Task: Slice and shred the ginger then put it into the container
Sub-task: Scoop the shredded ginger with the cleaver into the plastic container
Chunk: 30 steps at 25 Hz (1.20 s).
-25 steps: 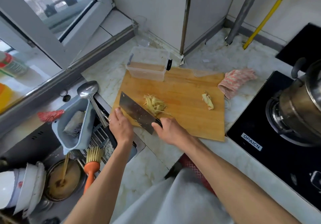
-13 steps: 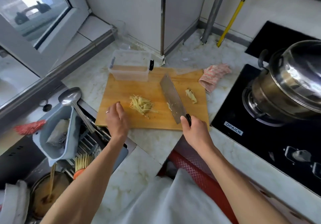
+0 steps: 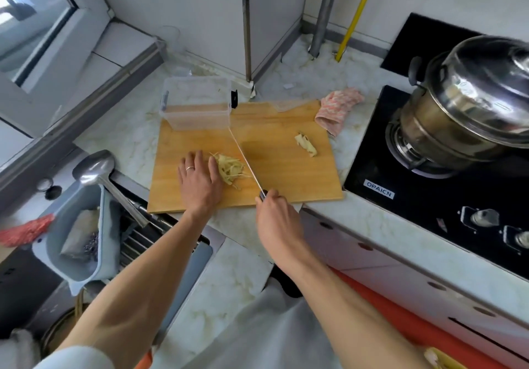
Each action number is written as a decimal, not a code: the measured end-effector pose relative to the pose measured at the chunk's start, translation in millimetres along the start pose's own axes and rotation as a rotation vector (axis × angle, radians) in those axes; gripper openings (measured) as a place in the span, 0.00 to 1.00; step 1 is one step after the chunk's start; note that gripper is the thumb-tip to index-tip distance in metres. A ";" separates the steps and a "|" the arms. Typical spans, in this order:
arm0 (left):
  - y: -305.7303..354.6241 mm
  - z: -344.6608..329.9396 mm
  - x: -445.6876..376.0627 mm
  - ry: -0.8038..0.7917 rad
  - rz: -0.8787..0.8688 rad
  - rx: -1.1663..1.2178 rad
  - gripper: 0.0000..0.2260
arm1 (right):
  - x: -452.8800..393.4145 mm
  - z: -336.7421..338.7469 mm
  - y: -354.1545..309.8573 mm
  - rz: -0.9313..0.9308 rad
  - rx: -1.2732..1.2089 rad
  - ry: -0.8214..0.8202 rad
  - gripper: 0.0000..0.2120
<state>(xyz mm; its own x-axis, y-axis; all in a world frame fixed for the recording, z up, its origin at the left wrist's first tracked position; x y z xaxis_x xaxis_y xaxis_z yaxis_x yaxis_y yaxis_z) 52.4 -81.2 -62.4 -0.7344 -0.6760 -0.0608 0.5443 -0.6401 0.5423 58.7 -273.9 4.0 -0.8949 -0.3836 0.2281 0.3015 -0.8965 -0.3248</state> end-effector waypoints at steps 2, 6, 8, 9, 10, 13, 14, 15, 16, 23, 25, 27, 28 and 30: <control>2.0 2.4 1.9 -0.006 0.004 0.017 0.25 | 3.1 -4.1 -12.6 0.037 -0.021 -0.011 0.16; 0.5 2.7 -0.7 -0.027 -0.003 0.042 0.27 | 0.0 11.1 6.8 -0.091 -0.156 0.027 0.16; 0.2 0.5 -8.9 -0.034 -0.022 0.039 0.28 | -4.2 15.3 24.4 -0.197 -0.233 0.015 0.16; 1.2 -0.7 -13.8 -0.046 -0.031 0.056 0.29 | -6.6 14.0 32.3 -0.241 -0.296 -0.009 0.16; 2.9 -1.9 -18.3 -0.060 -0.039 0.089 0.29 | -8.8 10.5 38.9 -0.264 -0.362 -0.041 0.17; 12.0 -7.7 -25.0 -0.062 -0.035 0.211 0.32 | -13.5 -5.3 51.7 -0.247 -0.519 -0.102 0.21; 14.4 -8.7 -25.5 -0.051 -0.024 0.236 0.33 | -14.0 -10.8 54.0 -0.255 -0.592 -0.120 0.22; 16.8 -10.5 -25.4 -0.053 -0.017 0.256 0.33 | -14.8 -16.2 55.2 -0.266 -0.677 -0.142 0.23; 19.0 -13.2 -22.9 -0.069 -0.021 0.265 0.33 | -16.3 -21.3 55.3 -0.273 -0.748 -0.162 0.23; 48.2 -19.4 -4.7 -0.025 -0.067 0.431 0.22 | -19.4 -41.0 30.6 -0.259 -0.875 -0.270 0.22; 49.0 -16.2 -5.3 -0.018 0.096 0.608 0.23 | -17.2 -45.2 21.9 -0.238 -0.911 -0.322 0.21; 51.9 -9.1 0.3 -0.030 0.277 0.832 0.21 | -16.0 -46.4 13.9 -0.230 -0.983 -0.379 0.20; 53.2 -4.9 2.6 -0.020 0.353 0.927 0.23 | -15.9 -45.2 11.2 -0.229 -1.011 -0.401 0.19; 50.2 4.0 3.1 0.021 0.477 1.118 0.28 | -13.0 -41.0 7.2 -0.231 -1.046 -0.444 0.18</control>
<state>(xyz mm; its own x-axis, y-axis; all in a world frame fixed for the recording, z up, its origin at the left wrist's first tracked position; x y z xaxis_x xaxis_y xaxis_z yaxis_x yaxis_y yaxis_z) 75.8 -113.9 -32.0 -0.5439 -0.7698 0.3341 0.1004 0.3355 0.9367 59.0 -266.2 -39.0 -0.6367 -0.4643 0.6157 -0.4586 -0.4138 -0.7864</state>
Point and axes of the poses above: each hand's wrist, its own x-axis away from the middle knuckle, its own z-axis out of the back of the hand, y = z × x, the point moved 3 cm from there along -x, towards the middle knuckle, and after that the axes turned 3 degrees about -z, right-handed, at the moved point
